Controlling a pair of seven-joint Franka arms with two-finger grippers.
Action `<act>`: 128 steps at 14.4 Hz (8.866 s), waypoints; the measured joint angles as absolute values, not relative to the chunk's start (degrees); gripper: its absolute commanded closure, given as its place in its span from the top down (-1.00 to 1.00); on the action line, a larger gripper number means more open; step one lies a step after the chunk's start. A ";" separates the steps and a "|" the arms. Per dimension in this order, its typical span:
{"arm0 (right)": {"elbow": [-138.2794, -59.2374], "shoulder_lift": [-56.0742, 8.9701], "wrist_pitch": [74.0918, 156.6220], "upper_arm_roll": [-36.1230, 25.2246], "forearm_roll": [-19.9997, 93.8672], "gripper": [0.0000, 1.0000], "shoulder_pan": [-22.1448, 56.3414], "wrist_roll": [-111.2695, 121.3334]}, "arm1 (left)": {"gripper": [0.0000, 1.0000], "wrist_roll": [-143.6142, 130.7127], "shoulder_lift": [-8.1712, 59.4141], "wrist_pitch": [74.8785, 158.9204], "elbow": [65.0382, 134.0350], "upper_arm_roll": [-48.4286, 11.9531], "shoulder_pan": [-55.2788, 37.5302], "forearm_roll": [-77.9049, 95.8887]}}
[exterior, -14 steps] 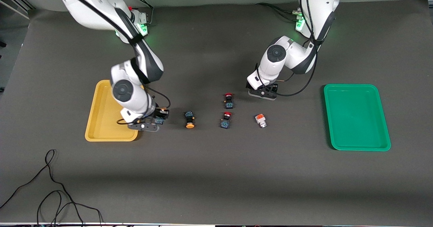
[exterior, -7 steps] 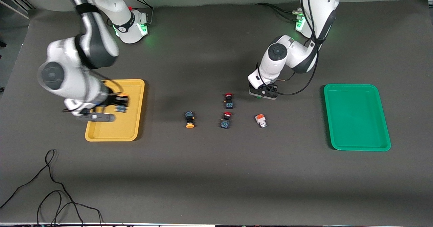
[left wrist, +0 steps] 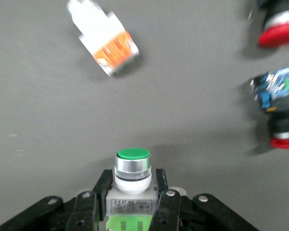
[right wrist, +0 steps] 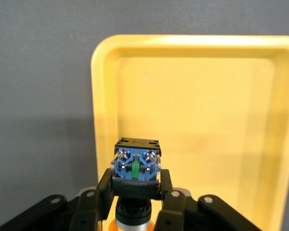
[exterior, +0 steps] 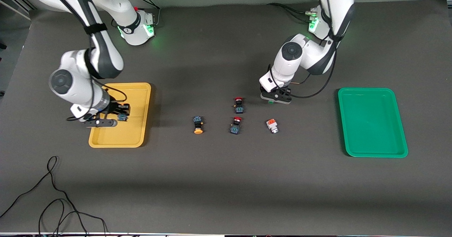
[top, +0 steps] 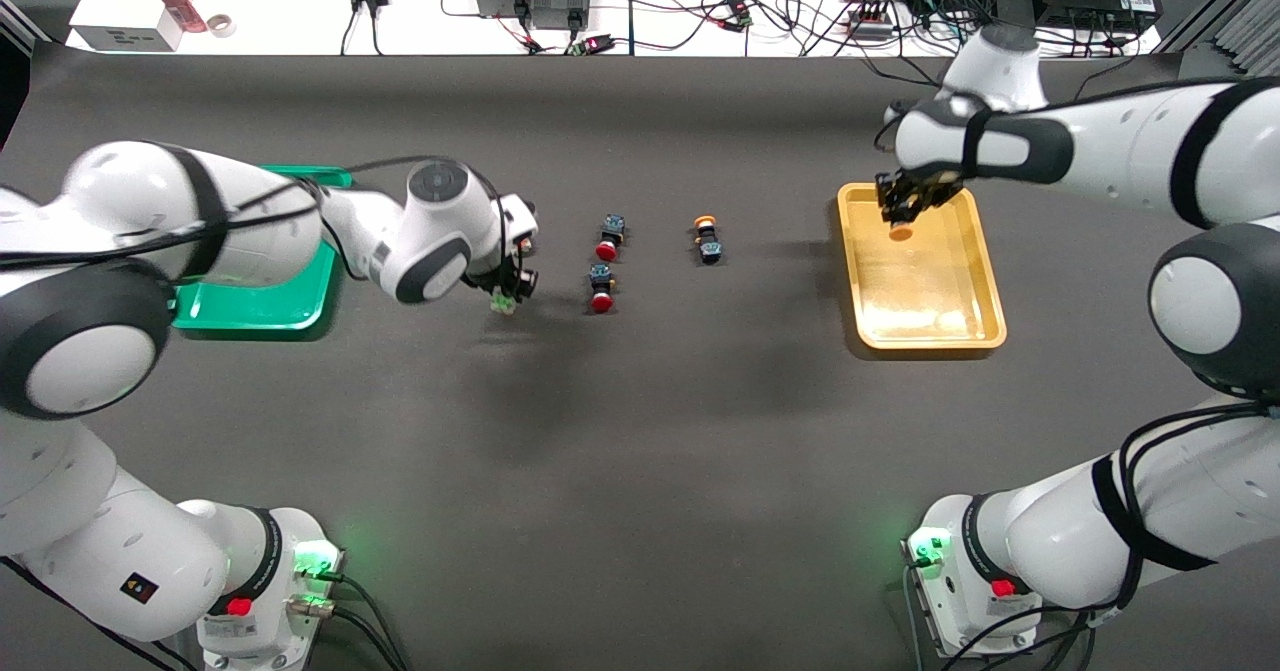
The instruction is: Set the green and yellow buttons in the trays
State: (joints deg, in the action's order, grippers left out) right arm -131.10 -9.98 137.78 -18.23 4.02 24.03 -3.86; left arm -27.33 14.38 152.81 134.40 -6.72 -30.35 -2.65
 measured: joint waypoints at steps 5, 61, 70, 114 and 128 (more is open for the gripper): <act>-137.48 -16.98 155.42 -18.21 4.02 -1.00 24.09 -1.79 | -1.00 -20.59 7.13 132.10 125.13 -4.88 -26.16 -4.81; -100.82 -24.67 118.21 -7.73 8.09 -1.00 33.74 -34.05 | 0.93 -53.02 38.39 141.36 102.71 -15.43 -15.44 -10.31; -104.41 -12.37 102.67 -29.41 7.89 -1.00 33.19 -5.21 | -1.00 -53.09 38.95 140.91 102.95 -15.10 -16.91 -10.71; -97.76 -13.58 97.16 -40.06 13.07 0.66 34.32 8.64 | 0.99 21.25 29.36 122.82 101.60 -14.86 28.54 -9.94; -75.32 -13.65 76.32 -43.95 7.87 0.99 34.08 6.82 | 0.99 11.42 11.00 98.39 94.09 -28.10 26.02 -6.00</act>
